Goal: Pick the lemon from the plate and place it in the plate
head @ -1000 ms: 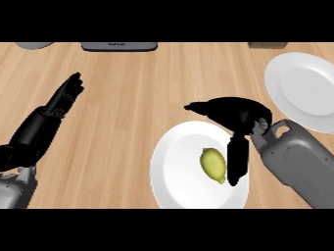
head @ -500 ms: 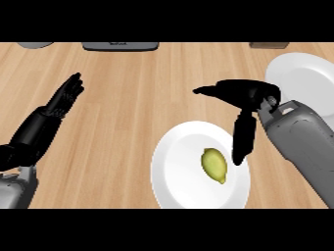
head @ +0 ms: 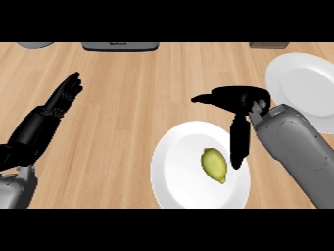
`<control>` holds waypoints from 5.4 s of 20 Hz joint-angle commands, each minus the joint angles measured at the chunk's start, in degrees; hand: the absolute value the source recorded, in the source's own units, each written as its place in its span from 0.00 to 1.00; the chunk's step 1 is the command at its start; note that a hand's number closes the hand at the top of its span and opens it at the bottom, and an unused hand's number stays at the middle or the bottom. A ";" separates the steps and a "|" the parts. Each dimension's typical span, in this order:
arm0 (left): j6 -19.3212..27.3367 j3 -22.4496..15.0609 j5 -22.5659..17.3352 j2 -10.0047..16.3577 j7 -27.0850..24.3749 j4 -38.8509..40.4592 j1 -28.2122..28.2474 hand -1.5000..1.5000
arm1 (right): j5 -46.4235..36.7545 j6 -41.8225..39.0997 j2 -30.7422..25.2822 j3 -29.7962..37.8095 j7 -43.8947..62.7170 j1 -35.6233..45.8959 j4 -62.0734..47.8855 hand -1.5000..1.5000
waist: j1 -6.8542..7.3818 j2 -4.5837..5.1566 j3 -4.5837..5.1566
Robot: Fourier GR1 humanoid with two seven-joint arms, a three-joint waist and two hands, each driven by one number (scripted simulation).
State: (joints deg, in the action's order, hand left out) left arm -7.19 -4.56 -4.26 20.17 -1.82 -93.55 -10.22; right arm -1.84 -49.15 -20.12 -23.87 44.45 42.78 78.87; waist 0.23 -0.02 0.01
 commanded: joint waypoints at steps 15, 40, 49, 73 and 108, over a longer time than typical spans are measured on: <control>-0.79 2.05 2.88 -3.98 6.93 -4.75 -1.70 0.50 | -14.64 -6.14 4.59 -3.80 -7.76 -10.18 -3.46 0.00 | -0.09 -0.01 -0.02; -5.41 4.75 6.00 -6.18 1.14 -1.65 0.55 0.50 | -38.94 6.85 6.15 -8.92 -29.24 -16.32 -3.94 1.00 | -0.16 0.01 -0.02; -4.94 3.81 5.59 -6.41 1.37 -2.05 -0.26 0.50 | -53.33 36.64 12.77 9.60 13.62 -3.40 -16.69 1.00 | 1.60 0.88 0.13; -6.42 3.90 6.13 -6.33 -0.35 -0.27 0.04 0.50 | -80.37 55.22 15.69 19.25 33.57 23.70 -41.12 1.00 | 1.56 0.68 0.03; -5.23 2.74 8.17 -9.05 4.41 -5.01 -1.09 0.50 | -69.06 88.57 -7.23 48.08 -2.21 6.33 -62.45 0.00 | 2.11 0.98 -0.22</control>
State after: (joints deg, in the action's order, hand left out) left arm -13.74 0.08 2.37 12.61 0.68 -96.05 -11.19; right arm -72.50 33.61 -26.17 22.70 47.21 51.41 18.40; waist 2.07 0.95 -0.13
